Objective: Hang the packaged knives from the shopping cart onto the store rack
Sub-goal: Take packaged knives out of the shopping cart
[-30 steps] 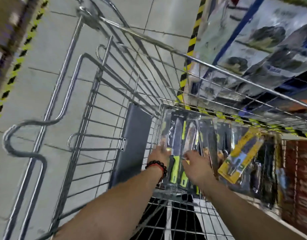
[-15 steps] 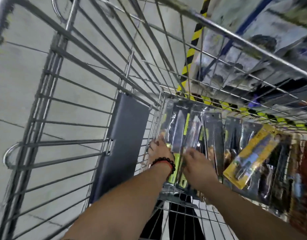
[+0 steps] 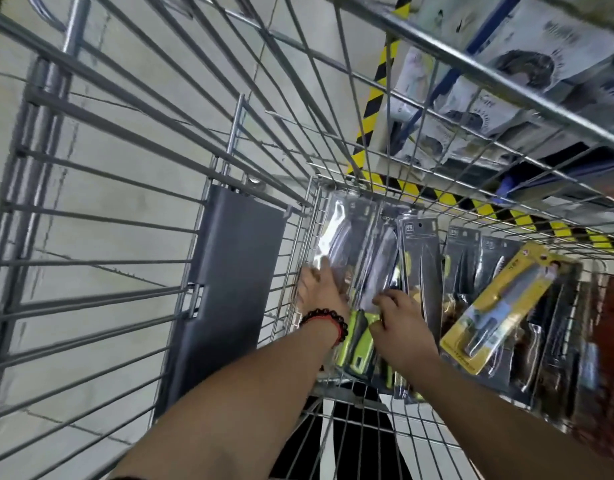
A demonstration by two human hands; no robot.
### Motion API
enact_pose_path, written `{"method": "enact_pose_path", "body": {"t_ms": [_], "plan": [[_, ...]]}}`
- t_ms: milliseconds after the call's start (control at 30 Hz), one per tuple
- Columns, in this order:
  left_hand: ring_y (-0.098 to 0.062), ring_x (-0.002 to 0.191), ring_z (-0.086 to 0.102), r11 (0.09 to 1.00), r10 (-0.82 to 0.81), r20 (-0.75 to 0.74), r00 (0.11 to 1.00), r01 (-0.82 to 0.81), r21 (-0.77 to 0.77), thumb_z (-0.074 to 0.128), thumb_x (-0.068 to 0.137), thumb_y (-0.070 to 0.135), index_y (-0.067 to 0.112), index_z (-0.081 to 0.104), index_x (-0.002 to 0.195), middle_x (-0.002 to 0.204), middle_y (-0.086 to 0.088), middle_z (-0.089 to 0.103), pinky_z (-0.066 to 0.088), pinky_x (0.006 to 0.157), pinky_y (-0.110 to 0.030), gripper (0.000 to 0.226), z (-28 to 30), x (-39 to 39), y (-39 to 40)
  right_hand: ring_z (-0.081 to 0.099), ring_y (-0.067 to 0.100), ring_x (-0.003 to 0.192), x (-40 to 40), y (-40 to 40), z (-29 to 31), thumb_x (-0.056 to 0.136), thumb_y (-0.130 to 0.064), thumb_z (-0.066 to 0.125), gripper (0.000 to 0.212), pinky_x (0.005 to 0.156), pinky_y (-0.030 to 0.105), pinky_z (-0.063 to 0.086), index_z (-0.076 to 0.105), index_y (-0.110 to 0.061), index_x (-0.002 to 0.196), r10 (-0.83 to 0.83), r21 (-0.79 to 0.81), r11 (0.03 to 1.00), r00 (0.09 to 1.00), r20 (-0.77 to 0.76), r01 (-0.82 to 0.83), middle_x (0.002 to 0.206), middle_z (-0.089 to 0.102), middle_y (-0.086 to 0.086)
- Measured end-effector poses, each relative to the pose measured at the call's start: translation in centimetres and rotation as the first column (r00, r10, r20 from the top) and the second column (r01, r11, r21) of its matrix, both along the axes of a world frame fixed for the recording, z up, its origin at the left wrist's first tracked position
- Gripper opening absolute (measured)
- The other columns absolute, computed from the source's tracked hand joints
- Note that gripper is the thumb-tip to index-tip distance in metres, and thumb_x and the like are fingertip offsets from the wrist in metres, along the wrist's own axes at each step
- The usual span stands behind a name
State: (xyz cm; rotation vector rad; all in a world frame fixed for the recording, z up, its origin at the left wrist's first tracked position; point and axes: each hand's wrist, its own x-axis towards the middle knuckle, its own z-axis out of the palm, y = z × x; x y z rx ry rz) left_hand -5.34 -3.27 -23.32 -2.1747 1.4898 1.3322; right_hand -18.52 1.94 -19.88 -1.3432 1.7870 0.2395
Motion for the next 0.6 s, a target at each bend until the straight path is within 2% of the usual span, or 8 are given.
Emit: {"method": "enact_pose_path", "body": {"t_ms": [67, 167, 267, 367, 467, 533, 600], "plan": [[-0.034, 0.141, 0.018, 0.998, 0.058, 0.031, 0.998, -0.059, 0.038, 0.067, 0.08, 0.003, 0.033, 0.015, 0.144, 0.156, -0.012, 0.009, 0.03, 0.11, -0.057, 0.088, -0.3, -0.5, -0.5, 0.034, 0.027, 0.134, -0.2, 0.1, -0.2, 0.088, -0.024, 0.049, 0.044, 0.101, 0.043, 0.046, 0.052, -0.021, 0.132, -0.029, 0.016, 0.999, 0.999, 0.02, 0.029, 0.146, 0.036, 0.001], [-0.034, 0.135, 0.027, 0.998, -0.021, 0.118, 0.993, 0.012, 0.069, 0.073, 0.079, 0.018, 0.027, 0.008, 0.147, 0.149, -0.016, 0.022, 0.036, 0.107, -0.051, 0.095, -0.8, -0.6, -0.7, 0.037, 0.026, 0.131, -0.4, 0.5, -0.4, 0.088, -0.022, 0.049, 0.041, 0.098, 0.041, 0.047, 0.052, -0.02, 0.129, -0.073, 0.019, 0.997, 0.997, 0.036, 0.072, 0.142, 0.037, 0.002], [-0.034, 0.126, 0.038, 0.997, -0.082, 0.182, 0.98, 0.082, 0.005, 0.078, 0.076, 0.027, 0.023, 0.008, 0.148, 0.138, -0.016, 0.035, 0.04, 0.102, -0.047, 0.1, -1.1, -0.2, -0.8, 0.039, 0.025, 0.129, -0.5, 1.0, -0.5, 0.088, -0.02, 0.049, 0.039, 0.094, 0.04, 0.049, 0.053, -0.021, 0.126, -0.105, 0.035, 0.994, 0.993, 0.048, 0.104, 0.138, 0.039, 0.001], [-0.03, 0.12, 0.045, 0.993, -0.101, 0.212, 0.972, 0.111, -0.033, 0.082, 0.071, 0.025, 0.021, 0.012, 0.147, 0.133, -0.013, 0.044, 0.04, 0.099, -0.043, 0.103, -0.7, 0.2, -0.6, 0.046, 0.025, 0.121, -0.6, 1.4, -0.5, 0.089, -0.02, 0.048, 0.039, 0.093, 0.038, 0.049, 0.052, -0.02, 0.128, -0.139, 0.041, 0.99, 0.988, 0.063, 0.137, 0.135, 0.04, 0.002], [-0.026, 0.112, 0.05, 0.996, -0.048, 0.206, 0.977, 0.062, -0.064, 0.08, 0.074, 0.032, 0.016, 0.035, 0.138, 0.125, -0.01, 0.048, 0.041, 0.095, -0.038, 0.08, 0.2, 0.4, -0.8, 0.05, 0.024, 0.114, -0.5, 1.4, -0.4, 0.092, -0.021, 0.048, 0.04, 0.089, 0.035, 0.05, 0.049, -0.018, 0.132, -0.155, 0.053, 0.987, 0.986, 0.057, 0.152, 0.133, 0.044, 0.003], [-0.022, 0.097, 0.049, 0.998, 0.008, 0.189, 0.982, 0.005, -0.067, 0.079, 0.075, 0.031, 0.014, 0.051, 0.121, 0.118, -0.01, 0.05, 0.043, 0.089, -0.035, 0.056, 0.5, 0.6, -1.1, 0.052, 0.023, 0.113, -0.3, 1.3, -0.3, 0.092, -0.023, 0.048, 0.045, 0.09, 0.038, 0.051, 0.046, -0.02, 0.137, -0.151, 0.075, 0.986, 0.987, 0.063, 0.146, 0.137, 0.044, 0.002], [-0.018, 0.087, 0.043, 0.993, 0.069, 0.151, 0.986, -0.054, -0.101, 0.079, 0.074, 0.026, 0.013, 0.055, 0.105, 0.111, -0.009, 0.05, 0.045, 0.086, -0.034, 0.041, 0.5, 0.6, -1.0, 0.055, 0.023, 0.11, 0.0, 1.2, -0.2, 0.093, -0.024, 0.048, 0.05, 0.089, 0.038, 0.051, 0.041, -0.023, 0.142, -0.127, 0.094, 0.989, 0.987, 0.097, 0.118, 0.139, 0.043, 0.002]]}}
